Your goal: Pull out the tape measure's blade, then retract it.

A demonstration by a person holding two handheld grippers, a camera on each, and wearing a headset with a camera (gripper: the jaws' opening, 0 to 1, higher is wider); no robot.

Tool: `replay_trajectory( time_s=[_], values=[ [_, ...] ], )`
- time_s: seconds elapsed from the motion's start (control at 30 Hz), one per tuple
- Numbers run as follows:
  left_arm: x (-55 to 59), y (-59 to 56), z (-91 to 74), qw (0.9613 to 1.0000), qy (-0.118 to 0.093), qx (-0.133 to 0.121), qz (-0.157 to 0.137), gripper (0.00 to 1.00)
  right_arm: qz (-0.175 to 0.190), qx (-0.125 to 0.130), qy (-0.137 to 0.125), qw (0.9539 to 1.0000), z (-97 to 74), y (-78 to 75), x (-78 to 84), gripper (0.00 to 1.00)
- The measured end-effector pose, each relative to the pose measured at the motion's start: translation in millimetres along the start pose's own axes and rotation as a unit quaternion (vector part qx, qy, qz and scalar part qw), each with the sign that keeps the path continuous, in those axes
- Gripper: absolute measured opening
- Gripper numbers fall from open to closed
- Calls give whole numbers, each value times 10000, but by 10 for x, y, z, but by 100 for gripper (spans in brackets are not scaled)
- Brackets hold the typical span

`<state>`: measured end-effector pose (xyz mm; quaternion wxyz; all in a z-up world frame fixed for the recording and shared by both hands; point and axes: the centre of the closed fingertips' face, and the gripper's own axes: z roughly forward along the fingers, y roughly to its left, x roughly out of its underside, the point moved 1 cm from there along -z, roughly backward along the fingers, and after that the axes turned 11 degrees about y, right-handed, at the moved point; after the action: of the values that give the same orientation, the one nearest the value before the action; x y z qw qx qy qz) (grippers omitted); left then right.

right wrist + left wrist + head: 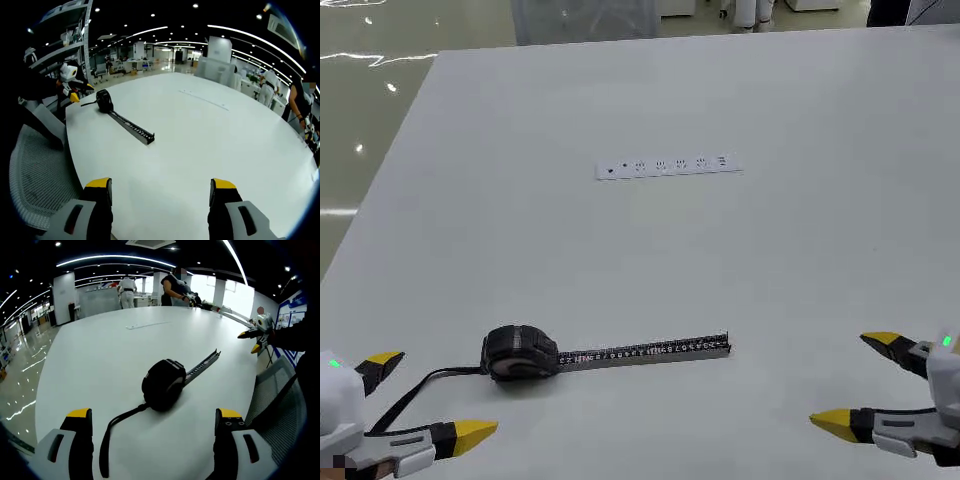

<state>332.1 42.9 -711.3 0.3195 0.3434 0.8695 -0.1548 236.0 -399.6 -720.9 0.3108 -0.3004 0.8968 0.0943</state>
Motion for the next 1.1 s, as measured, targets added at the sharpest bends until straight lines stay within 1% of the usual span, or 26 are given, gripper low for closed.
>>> replay_trajectory(
  time_s=[0.07,0.13,0.2,0.23,0.3,0.33,0.37,0.4,0.47,0.57,0.63,0.67,0.77,0.83,0.9,0.97,1.03,1.1],
  values=[
    [16,-9,-21,10000,10,-15,-9,99,16,-28,-54,10000,-65,31,48,81],
    [37,-17,-37,10000,-6,-13,29,99,-62,61,-72,9999,-117,2,93,82],
    [66,-19,-55,10000,-24,-7,49,99,6,82,-57,10000,-156,-1,134,85],
    [81,-13,-64,10000,-28,-22,61,99,82,112,-48,9999,-177,-11,161,89],
    [103,-16,-78,10000,-39,-2,47,99,117,158,-13,9998,-193,-12,194,94],
    [113,-13,-79,10000,-56,2,36,99,162,176,20,9997,-199,-12,221,99],
    [114,-10,-78,10000,-68,-16,15,99,199,199,154,9995,-210,9,277,99],
    [120,-5,-88,10000,-78,-58,8,99,183,237,116,9995,-214,3,280,99],
    [122,-6,-94,9999,-96,-72,-5,99,241,292,159,9992,-217,9,303,99],
    [111,-24,-110,9999,-123,-87,-24,99,335,269,185,9989,-222,15,325,99],
    [91,-35,-121,9998,-173,-79,-28,99,293,288,205,9989,-223,20,330,99],
    [86,-45,-126,9998,-186,-68,-32,99,218,270,271,9990,-218,33,344,99],
    [105,-71,-115,9999,-145,-34,-6,99,220,245,240,9992,-226,26,317,99],
    [145,-79,-102,10000,-47,-8,40,99,220,248,247,9991,-232,17,310,99],
    [137,-71,-104,10000,-91,0,-15,99,293,212,235,9991,-243,23,303,99],
    [135,-47,-110,9999,-89,-56,11,99,340,189,227,9990,-243,20,310,99],
    [112,-52,-125,9999,-129,-28,-27,99,350,175,239,9989,-246,28,315,99],
    [101,-42,-131,9999,-121,-59,-7,99,325,176,221,9991,-248,25,308,99]
  ],
)
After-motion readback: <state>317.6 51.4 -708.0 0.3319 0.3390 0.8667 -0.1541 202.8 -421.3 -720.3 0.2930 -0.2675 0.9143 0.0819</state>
